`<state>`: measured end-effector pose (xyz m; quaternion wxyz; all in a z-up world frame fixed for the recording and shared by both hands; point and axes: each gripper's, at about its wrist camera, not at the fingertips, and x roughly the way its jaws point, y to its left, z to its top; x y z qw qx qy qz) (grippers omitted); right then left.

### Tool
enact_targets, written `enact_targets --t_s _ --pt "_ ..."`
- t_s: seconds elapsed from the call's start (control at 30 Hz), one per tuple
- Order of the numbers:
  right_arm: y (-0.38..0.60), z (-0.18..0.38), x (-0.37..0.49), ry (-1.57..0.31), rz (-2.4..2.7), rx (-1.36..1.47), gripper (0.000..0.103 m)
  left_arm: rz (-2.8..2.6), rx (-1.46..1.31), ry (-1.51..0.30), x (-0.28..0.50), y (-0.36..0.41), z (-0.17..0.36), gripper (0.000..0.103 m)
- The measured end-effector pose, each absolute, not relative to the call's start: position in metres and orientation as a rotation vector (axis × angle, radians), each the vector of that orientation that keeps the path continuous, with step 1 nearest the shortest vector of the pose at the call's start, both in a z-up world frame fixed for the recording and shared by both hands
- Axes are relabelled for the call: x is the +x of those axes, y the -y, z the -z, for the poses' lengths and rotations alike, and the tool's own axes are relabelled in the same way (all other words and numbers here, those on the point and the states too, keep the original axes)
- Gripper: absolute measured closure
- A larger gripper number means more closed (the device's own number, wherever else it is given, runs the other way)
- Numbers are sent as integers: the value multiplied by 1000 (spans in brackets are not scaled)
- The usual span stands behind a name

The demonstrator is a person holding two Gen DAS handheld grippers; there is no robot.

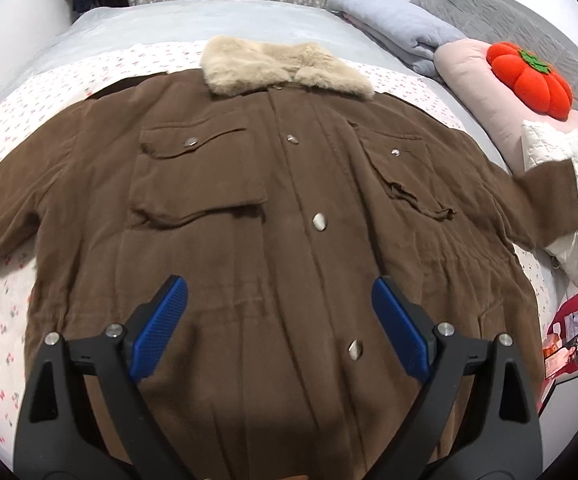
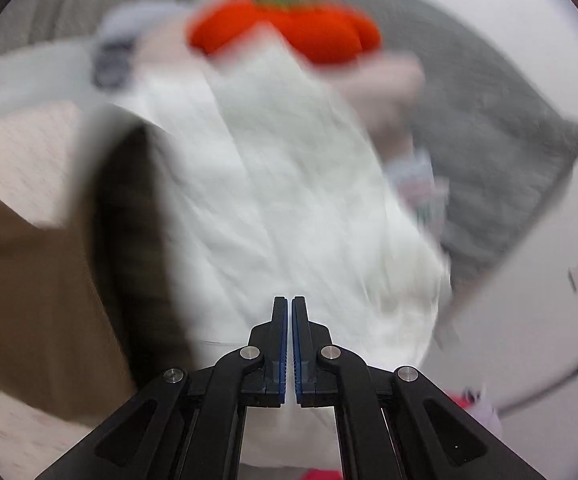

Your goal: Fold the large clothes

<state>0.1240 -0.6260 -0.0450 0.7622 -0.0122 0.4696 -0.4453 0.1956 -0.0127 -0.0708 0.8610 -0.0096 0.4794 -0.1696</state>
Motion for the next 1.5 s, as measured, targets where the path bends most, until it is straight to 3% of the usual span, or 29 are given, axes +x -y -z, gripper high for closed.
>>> enact_targets --t_s 0.13,0.2,0.27,0.37,0.67,0.93,1.0,1.1,1.17,1.2,1.4,1.5 --pt "616 36 95 -903 842 180 97 289 -31 -992 182 -20 66 9" --pt "601 32 87 -881 743 248 83 239 -33 -988 176 -38 64 9" --pt "584 28 79 -856 624 294 58 207 -41 -990 170 -56 63 9" --pt "542 26 69 -831 474 315 45 164 -56 -1000 155 -89 64 9" --pt "408 51 33 -880 67 371 36 94 -93 -1051 91 -176 82 9" --pt "363 108 -3 -974 -143 430 36 212 -193 -1119 30 -205 111 11" --pt "358 119 -11 -990 -163 454 36 262 -224 -1152 18 -202 120 20" --pt "359 131 -17 -1010 -150 482 36 300 -243 -1192 6 -193 128 49" --pt "359 134 -20 -1012 -154 505 36 311 -238 -1192 0 -188 129 83" --pt "358 135 -22 -1010 -159 514 36 302 -216 -1178 -2 -185 127 92" --pt "355 131 -32 -1009 -159 516 36 231 -400 -986 -21 -231 93 95" --pt "352 136 -33 -1015 -188 539 36 157 -497 -1046 -14 -261 118 95"
